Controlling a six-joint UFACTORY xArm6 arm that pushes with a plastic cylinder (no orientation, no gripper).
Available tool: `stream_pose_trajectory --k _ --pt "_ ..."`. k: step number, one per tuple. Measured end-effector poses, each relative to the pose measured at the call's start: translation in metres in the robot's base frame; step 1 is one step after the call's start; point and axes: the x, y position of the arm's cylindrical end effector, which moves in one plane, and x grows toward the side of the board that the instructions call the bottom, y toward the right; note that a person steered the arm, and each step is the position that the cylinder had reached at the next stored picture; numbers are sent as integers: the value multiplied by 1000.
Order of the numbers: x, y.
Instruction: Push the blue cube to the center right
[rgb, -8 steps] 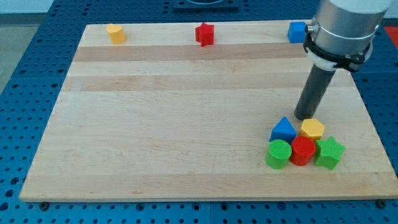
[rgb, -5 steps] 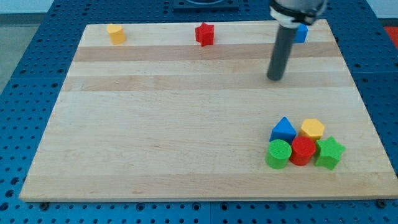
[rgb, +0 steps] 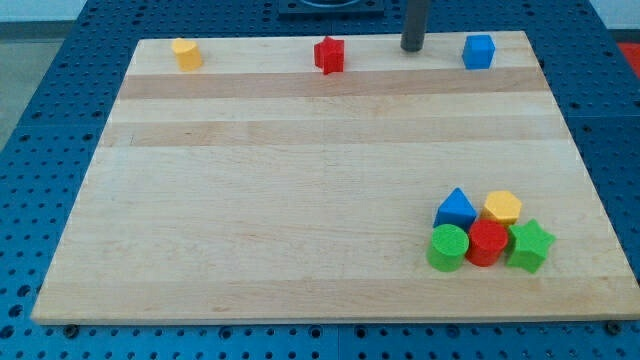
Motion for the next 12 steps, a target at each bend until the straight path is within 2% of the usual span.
stream_pose_trajectory --k 3,8,11,12 --pt "2 78" --pt "88 82" --pt "91 104" --pt "115 102"
